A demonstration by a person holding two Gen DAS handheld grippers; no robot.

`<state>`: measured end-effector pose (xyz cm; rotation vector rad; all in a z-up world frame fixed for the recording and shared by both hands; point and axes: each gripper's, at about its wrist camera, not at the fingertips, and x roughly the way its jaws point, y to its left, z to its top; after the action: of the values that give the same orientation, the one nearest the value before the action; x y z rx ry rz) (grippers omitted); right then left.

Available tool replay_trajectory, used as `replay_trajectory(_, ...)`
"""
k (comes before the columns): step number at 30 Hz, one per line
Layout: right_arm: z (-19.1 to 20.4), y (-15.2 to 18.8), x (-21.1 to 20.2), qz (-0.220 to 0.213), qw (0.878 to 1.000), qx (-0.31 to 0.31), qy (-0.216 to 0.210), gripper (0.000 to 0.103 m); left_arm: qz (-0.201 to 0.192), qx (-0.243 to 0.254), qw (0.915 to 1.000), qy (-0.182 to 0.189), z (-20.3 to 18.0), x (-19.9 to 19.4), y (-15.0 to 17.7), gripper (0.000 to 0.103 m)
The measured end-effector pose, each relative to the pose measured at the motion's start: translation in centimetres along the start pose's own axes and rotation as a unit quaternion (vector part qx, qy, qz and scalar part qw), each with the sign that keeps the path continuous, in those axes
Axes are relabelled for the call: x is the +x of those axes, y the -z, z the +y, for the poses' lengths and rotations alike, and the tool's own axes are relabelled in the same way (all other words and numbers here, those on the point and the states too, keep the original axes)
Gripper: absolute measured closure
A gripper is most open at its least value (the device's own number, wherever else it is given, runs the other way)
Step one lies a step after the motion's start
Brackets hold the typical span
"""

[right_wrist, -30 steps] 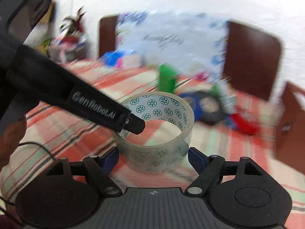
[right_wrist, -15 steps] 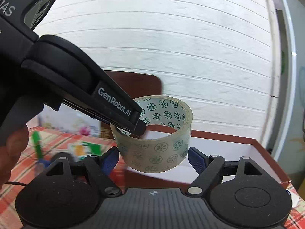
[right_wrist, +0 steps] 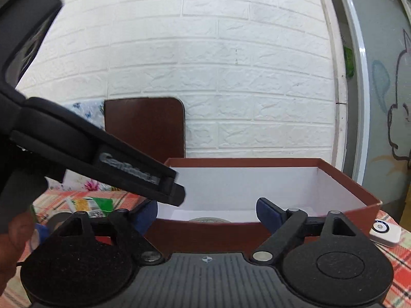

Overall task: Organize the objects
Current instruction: 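Lower the clear tape roll into the brown box and open the left gripper, then move the left gripper back over the table to the blue tape roll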

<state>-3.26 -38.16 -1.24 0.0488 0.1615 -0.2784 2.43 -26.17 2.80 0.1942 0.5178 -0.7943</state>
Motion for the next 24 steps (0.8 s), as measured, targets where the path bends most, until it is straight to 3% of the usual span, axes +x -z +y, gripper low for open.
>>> replay_trajectory(1,0.2,0.3,-1.3,-0.004,1.000,0.002,-0.007,0.018,-0.004,-0.006,1.0000,0.002,0.4,-1.2,0.7,0.045)
replay_trajectory(4,1.6,1.5,-4.2,0.008,0.999,-0.006,-0.044,0.018,0.004,-0.030,0.9995,0.005,2.3,-4.3,3.5,0.042)
replay_trajectory(8,5.8,3.9,-5.2,0.070,0.990,-0.056,-0.108,0.021,0.055,-0.063,0.9947,-0.059,5.9,-6.6,8.7,0.044)
replay_trajectory(11,8.4,5.2,-4.6,0.141,0.974,-0.076,-0.162,0.022,0.097,-0.127,0.9805,-0.114,10.2,-8.2,12.7,0.044)
replay_trajectory(15,10.6,5.9,-4.1,0.178,0.965,-0.095,-0.170,0.022,0.112,-0.184,0.9555,-0.201,15.5,-11.0,16.5,0.045)
replay_trajectory(17,11.2,5.7,-3.2,0.193,0.960,-0.080,-0.185,0.023,0.107,-0.208,0.9458,-0.226,18.0,-11.8,17.5,0.045)
replay_trajectory(20,12.8,5.9,-1.6,0.204,0.955,-0.086,-0.197,0.030,0.078,-0.179,0.9447,-0.263,19.6,-11.9,18.7,0.043)
replay_trajectory(22,14.0,6.0,-0.8,0.205,0.954,-0.097,-0.195,0.034,0.050,-0.163,0.9476,-0.270,19.8,-11.4,19.4,0.035)
replay_trajectory(24,15.4,5.8,0.0,0.186,0.957,-0.110,-0.193,0.034,0.044,-0.162,0.9478,-0.271,20.0,-11.2,19.2,0.034)
